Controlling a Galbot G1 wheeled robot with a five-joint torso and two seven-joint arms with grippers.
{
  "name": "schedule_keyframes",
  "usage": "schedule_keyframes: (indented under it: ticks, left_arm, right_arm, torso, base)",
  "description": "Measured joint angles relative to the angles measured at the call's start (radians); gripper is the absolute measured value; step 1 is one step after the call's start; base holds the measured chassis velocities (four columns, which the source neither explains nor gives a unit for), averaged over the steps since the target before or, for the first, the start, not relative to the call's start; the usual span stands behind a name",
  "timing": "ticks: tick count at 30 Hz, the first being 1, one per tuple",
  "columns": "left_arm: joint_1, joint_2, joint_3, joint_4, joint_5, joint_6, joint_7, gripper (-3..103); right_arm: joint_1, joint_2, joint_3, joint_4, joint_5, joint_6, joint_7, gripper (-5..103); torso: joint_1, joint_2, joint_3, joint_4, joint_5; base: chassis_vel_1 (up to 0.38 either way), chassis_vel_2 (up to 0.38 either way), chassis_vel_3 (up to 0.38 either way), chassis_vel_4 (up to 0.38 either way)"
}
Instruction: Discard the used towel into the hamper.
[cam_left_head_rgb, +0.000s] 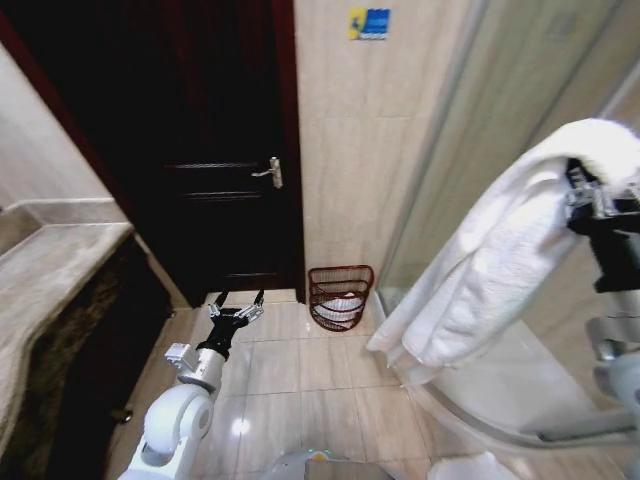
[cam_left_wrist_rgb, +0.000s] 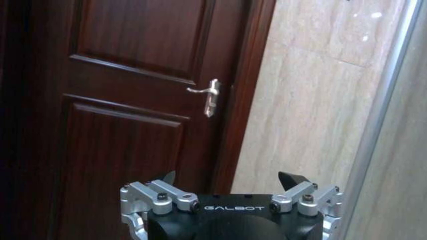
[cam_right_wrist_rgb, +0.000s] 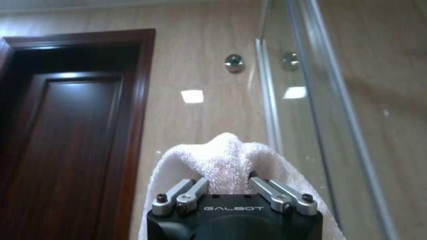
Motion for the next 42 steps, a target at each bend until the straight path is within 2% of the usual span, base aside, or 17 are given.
schedule_keyframes:
  ticks: [9, 20, 27, 31, 42]
  left_arm:
    - [0.0, 0.0, 0.0, 0.0, 0.0, 0.0, 0.0, 100]
    - [0.0, 0.0, 0.0, 0.0, 0.0, 0.0, 0.0, 100]
    - [0.0, 0.0, 0.0, 0.0, 0.0, 0.0, 0.0, 100]
    - [0.0, 0.0, 0.0, 0.0, 0.0, 0.0, 0.0, 100]
    - [0.0, 0.0, 0.0, 0.0, 0.0, 0.0, 0.0, 100]
  right_arm:
    - [0.057, -0.03, -0.043, -0.001, 0.004, -0.006, -0.019, 14]
    - [0.038, 0.007, -0.083, -0.055, -0.033, 0.008, -0.06, 14]
    - [0.102, -0.054, -0.085, -0.042, 0.018, 0.003, 0.001, 14]
    - [0.114, -0.083, -0.074, -0.026, 0.047, 0.004, 0.01, 14]
    - [0.104, -0.093, -0.041, 0.001, 0.052, 0.012, 0.011, 14]
  torso:
    - [0.0, 0.0, 0.0, -0.0003, 0.0002]
    - [0.0, 0.0, 0.0, -0.0004, 0.0006]
    - [0.0, 0.0, 0.0, -0.0002, 0.0002]
    - [0.0, 0.0, 0.0, -0.0002, 0.0003]
    - [0.0, 0.0, 0.0, -0.0002, 0.0006]
  base:
    - [0.0, 0.0, 0.0, 0.0]
    - [0.0, 0.0, 0.0, 0.0]
    - [0.0, 0.0, 0.0, 0.0]
    - [0.0, 0.0, 0.0, 0.0]
    - [0.0, 0.0, 0.0, 0.0]
